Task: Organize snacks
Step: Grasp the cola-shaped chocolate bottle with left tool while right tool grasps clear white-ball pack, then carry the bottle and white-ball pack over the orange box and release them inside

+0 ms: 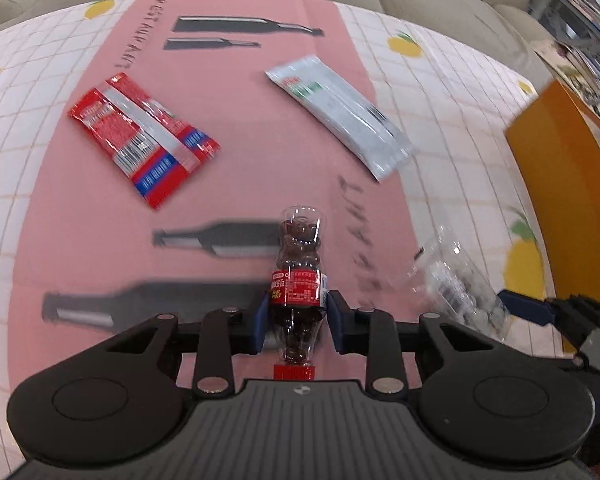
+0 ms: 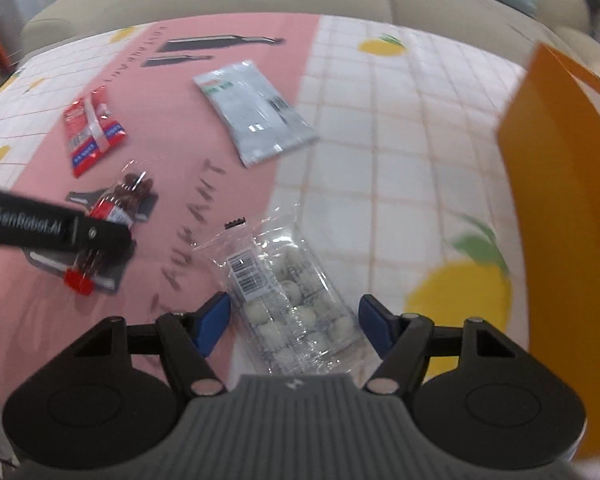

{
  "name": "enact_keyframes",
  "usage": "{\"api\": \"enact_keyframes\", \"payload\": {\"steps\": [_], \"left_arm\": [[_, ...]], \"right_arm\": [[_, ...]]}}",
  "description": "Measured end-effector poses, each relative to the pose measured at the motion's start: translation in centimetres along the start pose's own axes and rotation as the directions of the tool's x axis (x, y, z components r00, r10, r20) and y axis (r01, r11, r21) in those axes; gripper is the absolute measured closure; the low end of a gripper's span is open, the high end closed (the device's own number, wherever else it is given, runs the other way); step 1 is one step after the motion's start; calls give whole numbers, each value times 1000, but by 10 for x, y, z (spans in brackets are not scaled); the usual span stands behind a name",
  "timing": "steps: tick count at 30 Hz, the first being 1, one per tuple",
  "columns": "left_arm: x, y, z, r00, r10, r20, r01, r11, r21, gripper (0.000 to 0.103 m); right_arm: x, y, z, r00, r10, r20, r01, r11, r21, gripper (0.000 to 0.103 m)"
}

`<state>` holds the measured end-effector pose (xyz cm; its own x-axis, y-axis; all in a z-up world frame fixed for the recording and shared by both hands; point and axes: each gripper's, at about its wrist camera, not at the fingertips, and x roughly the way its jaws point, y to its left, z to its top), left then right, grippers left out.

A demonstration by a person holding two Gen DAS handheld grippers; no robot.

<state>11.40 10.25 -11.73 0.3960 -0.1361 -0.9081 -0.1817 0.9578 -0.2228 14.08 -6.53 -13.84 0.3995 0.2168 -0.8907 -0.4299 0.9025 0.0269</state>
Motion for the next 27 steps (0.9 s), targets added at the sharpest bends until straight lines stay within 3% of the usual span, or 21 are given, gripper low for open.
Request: {"api": "enact_keyframes", "payload": {"steps": [2, 6, 11, 13, 19, 24, 27], "left_arm": [[-2, -6, -8, 1000, -5, -5, 5, 1000, 18, 69], [-5, -10, -14, 1000, 3, -12, -2, 999, 49, 69], [-3, -15, -15, 1000, 30, -8, -30, 998, 64, 65], [-1, -19, -16, 999, 50, -7, -49, 995, 89, 58], [2, -27, -16, 997, 76, 4, -76, 989, 126, 58], [2, -30, -19, 995, 96, 24, -99, 985, 143, 69], [1, -27, -19, 996, 86, 28, -89, 989, 119, 69]], "right_arm": [[-5, -1, -8, 1000, 2, -2, -2, 1000, -3, 32], [-13, -4, -16, 999, 47, 28, -44, 994, -96, 19], [-12, -4, -14, 994, 93, 63, -72, 958, -278, 19], [-7, -6, -10, 992, 116, 50, -96, 949, -300, 25], [1, -11, -10, 987, 159, 10, -151, 953, -261, 33], [-3, -6, -18, 989, 139, 40, -126, 962, -243, 39], [-6, -2, -23, 991, 123, 53, -108, 969, -224, 43]]}}
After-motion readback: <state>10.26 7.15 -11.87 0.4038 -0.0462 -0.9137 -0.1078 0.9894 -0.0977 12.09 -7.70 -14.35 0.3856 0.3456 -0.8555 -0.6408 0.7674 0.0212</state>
